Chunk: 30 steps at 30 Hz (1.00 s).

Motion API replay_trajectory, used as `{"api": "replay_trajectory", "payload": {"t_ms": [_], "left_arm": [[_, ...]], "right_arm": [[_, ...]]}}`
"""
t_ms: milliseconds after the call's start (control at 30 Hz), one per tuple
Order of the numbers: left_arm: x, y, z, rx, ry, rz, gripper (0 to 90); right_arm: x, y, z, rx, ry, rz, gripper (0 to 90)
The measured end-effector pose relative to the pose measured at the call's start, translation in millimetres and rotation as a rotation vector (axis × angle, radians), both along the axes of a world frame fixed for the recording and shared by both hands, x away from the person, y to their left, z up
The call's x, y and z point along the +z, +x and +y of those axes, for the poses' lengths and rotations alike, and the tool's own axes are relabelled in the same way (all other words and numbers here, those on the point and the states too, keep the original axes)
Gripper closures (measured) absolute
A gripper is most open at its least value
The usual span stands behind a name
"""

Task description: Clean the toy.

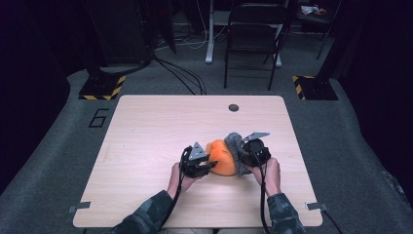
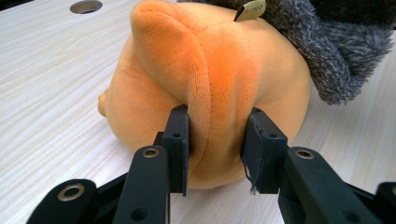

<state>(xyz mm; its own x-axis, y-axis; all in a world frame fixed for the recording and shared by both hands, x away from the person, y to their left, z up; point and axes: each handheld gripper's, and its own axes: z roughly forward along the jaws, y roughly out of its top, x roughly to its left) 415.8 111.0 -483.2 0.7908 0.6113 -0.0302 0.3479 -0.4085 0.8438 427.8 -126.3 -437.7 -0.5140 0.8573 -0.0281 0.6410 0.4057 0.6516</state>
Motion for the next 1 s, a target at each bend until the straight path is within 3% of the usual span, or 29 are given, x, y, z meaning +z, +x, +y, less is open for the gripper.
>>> {"api": "replay_trajectory", "payload": {"t_ms": [267,400,567,633,733,767,900,1000], "left_arm": [[-1.1,-1.1,0.1,0.004,-0.003,0.002,64.7],[-1.4,-0.9,0.9,0.004,-0.003,0.002,64.7],[-1.4,0.4,2.9,0.008,-0.012,0.012,64.8],[-1.3,0.8,2.9,0.008,-0.011,0.007,64.8],[-1.6,1.5,3.4,0.009,-0.015,0.012,64.8],[-1.7,1.8,4.1,0.012,-0.015,0.011,64.8],[-2.8,2.7,7.0,0.021,-0.034,0.024,64.5],[-2.5,2.8,6.7,0.02,-0.035,0.021,64.0]], "right_arm": [[-18.1,6.5,-10.9,-0.055,-0.005,0.039,71.4],[-29.1,11.0,-16.8,-0.081,-0.041,0.058,71.3],[-53.9,16.2,-17.5,-0.107,-0.078,0.131,71.1],[-56.0,16.9,-17.0,-0.108,-0.085,0.131,71.0],[-52.4,17.0,-18.9,-0.113,-0.097,0.123,71.3],[-48.6,16.9,-21.7,-0.128,-0.074,0.116,71.6],[-12.2,11.5,-29.8,-0.149,0.023,-0.024,72.2],[19.3,1.1,-22.8,-0.094,0.113,-0.109,72.2]]}}
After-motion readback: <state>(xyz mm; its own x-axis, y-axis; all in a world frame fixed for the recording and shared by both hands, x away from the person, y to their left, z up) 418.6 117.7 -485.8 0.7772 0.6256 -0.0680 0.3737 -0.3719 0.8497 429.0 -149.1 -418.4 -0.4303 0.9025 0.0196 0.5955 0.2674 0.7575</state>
